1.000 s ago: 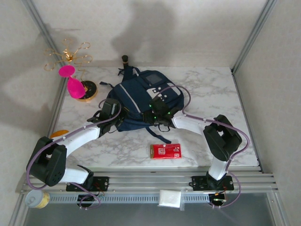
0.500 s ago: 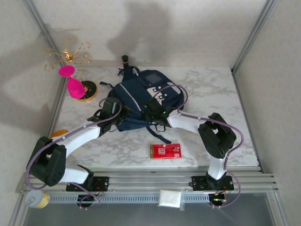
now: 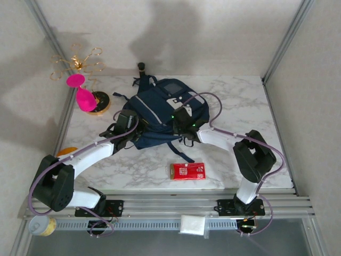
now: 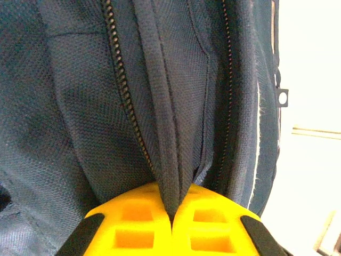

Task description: Pack books, pencil case, and school supplies into a backpack

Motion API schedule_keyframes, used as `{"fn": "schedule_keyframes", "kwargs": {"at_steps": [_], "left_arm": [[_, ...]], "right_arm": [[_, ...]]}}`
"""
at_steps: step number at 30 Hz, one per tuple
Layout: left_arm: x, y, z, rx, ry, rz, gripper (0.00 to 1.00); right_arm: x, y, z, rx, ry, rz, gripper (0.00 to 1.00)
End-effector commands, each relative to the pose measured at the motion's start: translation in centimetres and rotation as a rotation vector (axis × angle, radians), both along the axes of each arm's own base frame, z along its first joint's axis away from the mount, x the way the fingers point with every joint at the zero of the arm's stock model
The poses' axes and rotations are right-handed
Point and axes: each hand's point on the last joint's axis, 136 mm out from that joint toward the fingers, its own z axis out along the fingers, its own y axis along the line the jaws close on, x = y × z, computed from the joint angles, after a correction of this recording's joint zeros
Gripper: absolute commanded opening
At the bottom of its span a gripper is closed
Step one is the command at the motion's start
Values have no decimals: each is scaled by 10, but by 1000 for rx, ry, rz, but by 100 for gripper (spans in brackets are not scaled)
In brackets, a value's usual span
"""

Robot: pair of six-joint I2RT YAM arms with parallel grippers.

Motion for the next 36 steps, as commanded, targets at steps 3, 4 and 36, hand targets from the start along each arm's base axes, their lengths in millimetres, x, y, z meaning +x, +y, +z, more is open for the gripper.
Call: {"fn": "schedule_keyframes", "kwargs": {"at_steps": [3, 4, 36], "left_arm": [[15, 26, 30, 38, -88, 101, 0], [15, 28, 30, 44, -89, 108, 0], [18, 17, 19, 82, -71, -19, 30]], "right_arm": [[16, -60, 3, -16, 2, -101, 0], [17, -65, 2, -1, 8, -106, 0], [-11, -27, 46, 183, -29, 143, 41]]}}
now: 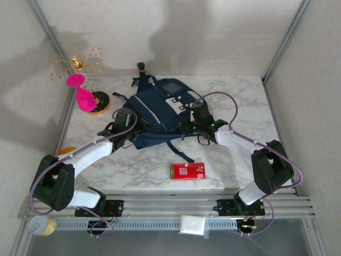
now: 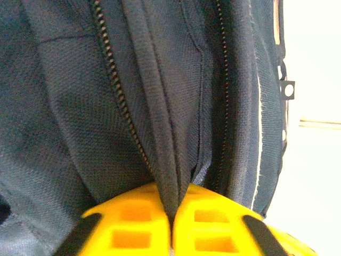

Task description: Pack books, pencil case, and school supplies into a backpack

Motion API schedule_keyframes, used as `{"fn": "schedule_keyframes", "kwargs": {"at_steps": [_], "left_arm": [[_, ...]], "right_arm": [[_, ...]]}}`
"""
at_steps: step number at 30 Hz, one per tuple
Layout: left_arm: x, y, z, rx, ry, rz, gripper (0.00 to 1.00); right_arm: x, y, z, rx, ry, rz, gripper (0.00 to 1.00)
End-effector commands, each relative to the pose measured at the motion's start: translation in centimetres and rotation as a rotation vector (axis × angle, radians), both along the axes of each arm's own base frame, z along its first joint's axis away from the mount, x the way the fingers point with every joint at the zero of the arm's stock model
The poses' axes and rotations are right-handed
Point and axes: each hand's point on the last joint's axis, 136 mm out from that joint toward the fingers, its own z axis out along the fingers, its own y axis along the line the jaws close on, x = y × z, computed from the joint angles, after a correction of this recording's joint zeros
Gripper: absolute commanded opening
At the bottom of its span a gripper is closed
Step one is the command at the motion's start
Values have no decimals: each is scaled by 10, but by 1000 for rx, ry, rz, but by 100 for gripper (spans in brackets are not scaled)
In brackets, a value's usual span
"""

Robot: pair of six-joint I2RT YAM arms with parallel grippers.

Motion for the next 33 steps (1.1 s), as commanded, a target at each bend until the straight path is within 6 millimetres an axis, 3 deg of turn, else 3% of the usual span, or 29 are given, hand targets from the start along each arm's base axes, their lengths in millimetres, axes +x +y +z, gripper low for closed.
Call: {"fn": "schedule_keyframes", "kwargs": {"at_steps": [1, 3, 6, 12, 17, 21, 28, 33], "left_arm": [[13, 10, 23, 50, -84, 8, 38], [5, 11, 25, 72, -98, -24, 47], [-14, 23, 18, 145, -66, -19, 48], [-35, 5, 39, 234, -116, -83, 51], [-35, -15, 48, 231, -154, -146, 50], [-31, -18, 47, 278, -151, -168, 49], [-27, -21, 49, 332, -149, -188, 49], [-26, -25, 49, 367, -142, -201, 49]], "right_arm": [[0, -2, 16, 102, 29, -88, 42], [-7, 17, 20, 223, 102, -72, 45], [-7, 35, 34, 370, 146, -130, 48], [11, 62, 43, 499, 221, -196, 52], [25, 72, 37, 530, 249, -242, 49], [33, 80, 35, 545, 264, -256, 47], [40, 89, 13, 548, 321, -281, 45], [47, 94, 24, 577, 297, -270, 29]]}}
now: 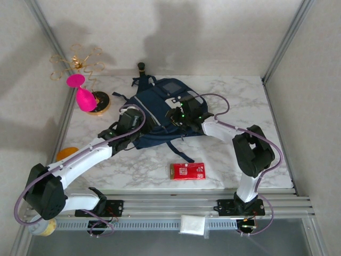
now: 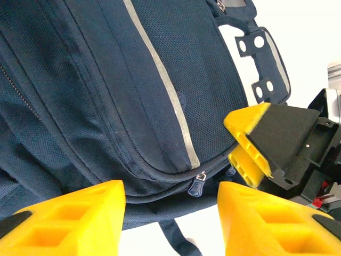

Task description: Pack books, pencil case, and school supplies into a backpack

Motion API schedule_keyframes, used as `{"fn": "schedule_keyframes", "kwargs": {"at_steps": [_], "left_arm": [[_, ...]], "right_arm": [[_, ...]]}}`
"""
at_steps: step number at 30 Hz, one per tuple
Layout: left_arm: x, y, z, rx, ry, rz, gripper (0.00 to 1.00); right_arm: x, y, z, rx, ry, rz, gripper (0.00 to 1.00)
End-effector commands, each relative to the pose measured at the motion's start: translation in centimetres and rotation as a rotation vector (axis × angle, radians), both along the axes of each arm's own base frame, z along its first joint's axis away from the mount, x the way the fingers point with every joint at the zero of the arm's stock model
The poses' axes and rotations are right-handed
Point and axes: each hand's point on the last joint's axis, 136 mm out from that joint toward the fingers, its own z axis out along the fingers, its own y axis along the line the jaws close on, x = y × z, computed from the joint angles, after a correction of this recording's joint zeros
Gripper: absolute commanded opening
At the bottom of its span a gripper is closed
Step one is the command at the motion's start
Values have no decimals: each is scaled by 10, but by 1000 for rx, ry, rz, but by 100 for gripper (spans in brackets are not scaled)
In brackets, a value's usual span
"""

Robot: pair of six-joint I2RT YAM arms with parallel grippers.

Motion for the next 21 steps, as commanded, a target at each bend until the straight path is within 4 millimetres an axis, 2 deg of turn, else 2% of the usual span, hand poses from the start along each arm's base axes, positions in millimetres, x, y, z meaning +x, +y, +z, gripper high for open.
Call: {"fn": "schedule_keyframes", "kwargs": {"at_steps": [1, 7, 13, 18, 21], "left_arm": [[1, 0, 5, 72, -7, -4, 49], [-5, -18, 5, 112, -9, -44, 48], [-10, -48, -5, 151, 0, -95, 46], [-7, -69, -15, 172, 8, -114, 46], [-4, -70, -30, 242, 40, -90, 46]], "right_arm": [[9, 14, 27, 70, -53, 5, 23], [-1, 16, 51, 172, -61, 6, 0], [-9, 15, 78, 265, -76, -4, 0], [-12, 14, 82, 288, -75, -7, 0], [-11, 15, 81, 292, -76, -7, 0]]}}
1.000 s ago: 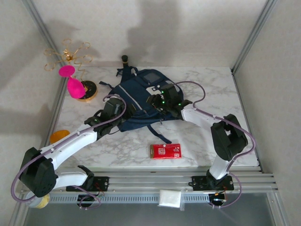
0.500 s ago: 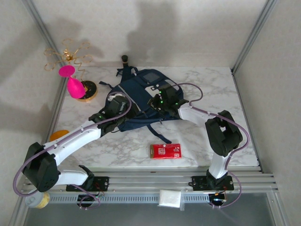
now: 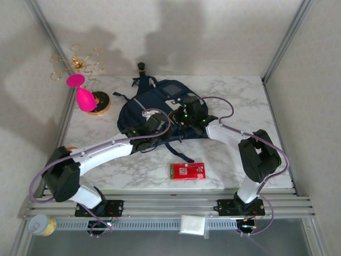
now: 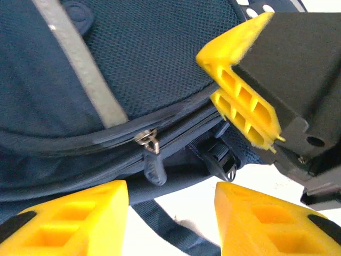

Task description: Pack books, pencil case, and school supplies into a backpack

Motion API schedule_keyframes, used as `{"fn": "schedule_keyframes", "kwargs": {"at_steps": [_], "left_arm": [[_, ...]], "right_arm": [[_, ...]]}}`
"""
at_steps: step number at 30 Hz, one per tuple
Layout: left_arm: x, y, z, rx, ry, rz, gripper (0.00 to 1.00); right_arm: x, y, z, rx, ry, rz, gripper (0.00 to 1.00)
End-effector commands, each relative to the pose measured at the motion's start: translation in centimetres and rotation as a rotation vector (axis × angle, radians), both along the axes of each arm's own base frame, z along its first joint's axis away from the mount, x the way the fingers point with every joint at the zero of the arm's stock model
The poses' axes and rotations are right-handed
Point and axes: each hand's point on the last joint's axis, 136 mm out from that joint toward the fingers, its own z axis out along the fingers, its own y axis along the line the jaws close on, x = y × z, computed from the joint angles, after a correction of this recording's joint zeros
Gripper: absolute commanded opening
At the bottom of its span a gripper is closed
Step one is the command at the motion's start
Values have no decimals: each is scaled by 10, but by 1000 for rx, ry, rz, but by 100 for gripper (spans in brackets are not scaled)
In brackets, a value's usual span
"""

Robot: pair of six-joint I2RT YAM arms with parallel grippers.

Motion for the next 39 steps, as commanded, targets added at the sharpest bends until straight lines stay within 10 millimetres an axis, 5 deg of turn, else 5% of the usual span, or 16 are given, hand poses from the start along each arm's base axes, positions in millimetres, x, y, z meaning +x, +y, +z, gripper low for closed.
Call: {"fn": "schedule_keyframes", "kwargs": {"at_steps": [1, 14, 27, 32, 39], "left_arm": [[8, 5, -7, 90, 0, 52, 45], [28, 0, -28, 145, -3, 141, 35], [44, 21, -13, 175, -82, 301, 15], [37, 8, -4, 106, -71, 241, 10], [14, 33, -8, 166, -38, 204, 0]], "right_arm": [[0, 14, 53, 129, -118, 38, 0], [-2, 15, 48, 159, -110, 33, 0], [-4, 12, 57, 176, -134, 22, 0], [-3, 11, 55, 167, -131, 25, 0], [1, 3, 58, 149, -146, 16, 0]]}}
